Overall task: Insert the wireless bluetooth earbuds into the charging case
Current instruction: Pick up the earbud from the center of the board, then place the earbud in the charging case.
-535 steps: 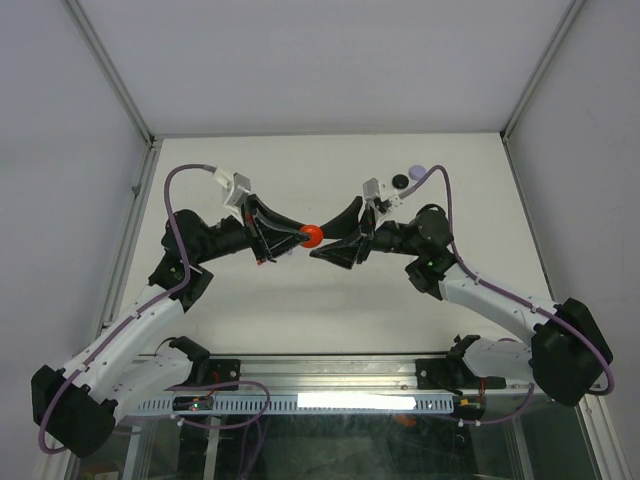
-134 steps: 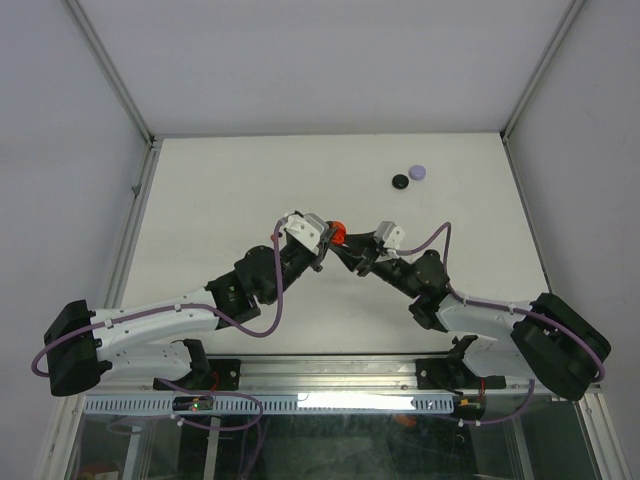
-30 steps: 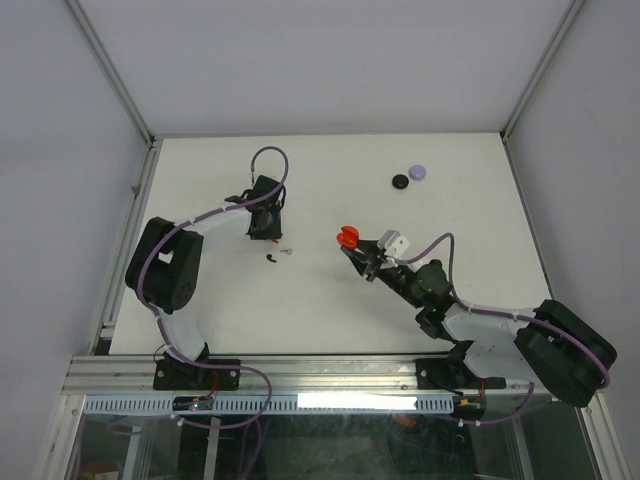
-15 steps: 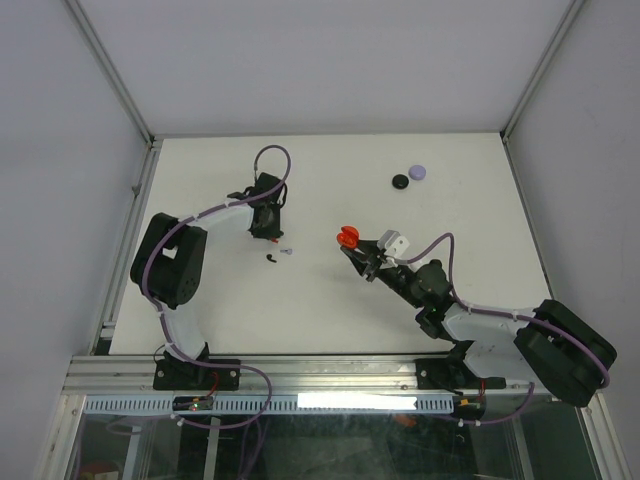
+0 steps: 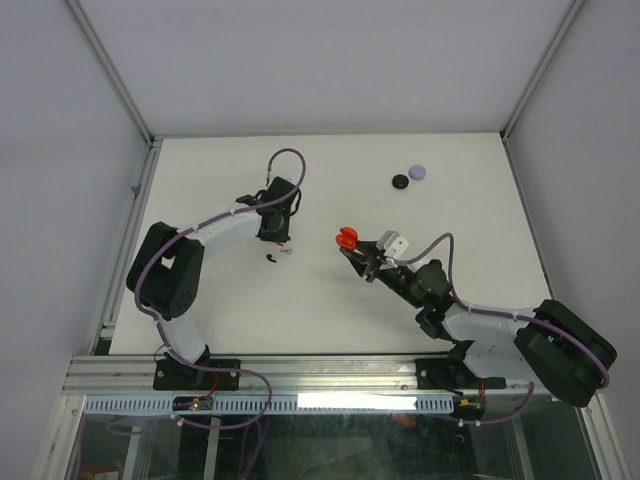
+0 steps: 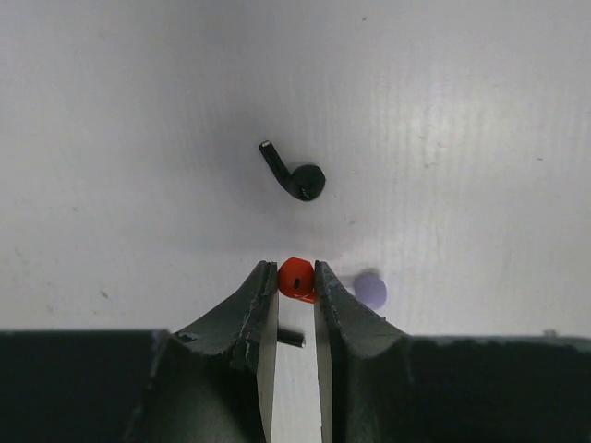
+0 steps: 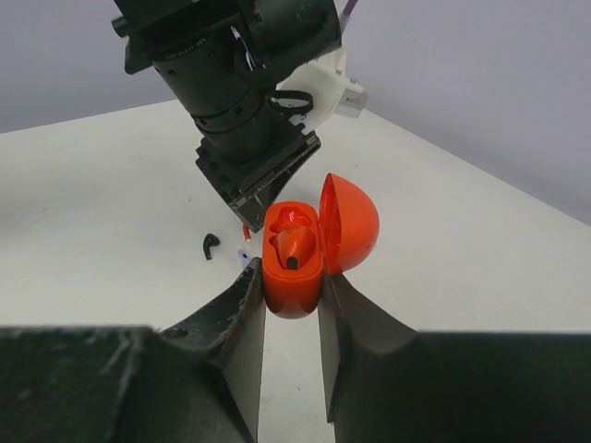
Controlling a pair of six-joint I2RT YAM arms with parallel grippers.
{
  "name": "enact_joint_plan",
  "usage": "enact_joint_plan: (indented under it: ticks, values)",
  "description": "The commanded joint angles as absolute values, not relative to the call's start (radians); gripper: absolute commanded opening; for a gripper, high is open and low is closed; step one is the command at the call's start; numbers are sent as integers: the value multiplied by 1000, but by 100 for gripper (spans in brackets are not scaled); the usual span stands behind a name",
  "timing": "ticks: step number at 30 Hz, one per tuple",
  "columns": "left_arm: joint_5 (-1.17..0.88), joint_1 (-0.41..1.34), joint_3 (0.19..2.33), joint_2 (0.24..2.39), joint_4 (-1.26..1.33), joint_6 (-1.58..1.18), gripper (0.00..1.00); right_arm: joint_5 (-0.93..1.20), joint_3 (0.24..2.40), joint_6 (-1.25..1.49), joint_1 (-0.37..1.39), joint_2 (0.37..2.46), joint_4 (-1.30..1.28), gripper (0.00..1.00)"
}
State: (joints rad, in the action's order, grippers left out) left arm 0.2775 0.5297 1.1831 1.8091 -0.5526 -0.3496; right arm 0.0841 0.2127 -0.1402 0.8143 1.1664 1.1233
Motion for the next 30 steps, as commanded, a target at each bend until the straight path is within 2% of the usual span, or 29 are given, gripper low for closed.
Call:
enact_joint_plan:
  ticks: [1, 7, 16, 24, 30]
  values:
    - [403, 607, 1229, 1652, -552, -342, 16, 100, 241, -142, 816, 1165, 1172, 0]
    - [581, 747, 1246, 1556, -539, -291, 15, 75, 247, -128, 816, 1169, 1180, 0]
    - [682, 911, 1187, 1402, -375, -109, 15, 48, 274, -93, 816, 1156, 1120, 0]
    - [555, 987, 1086, 1224, -194, 32, 15, 44, 302, -49, 816, 1176, 1092, 0]
    - [456, 1039, 1065, 1190, -119, 108, 15, 66, 305, -48, 816, 1188, 1114, 0]
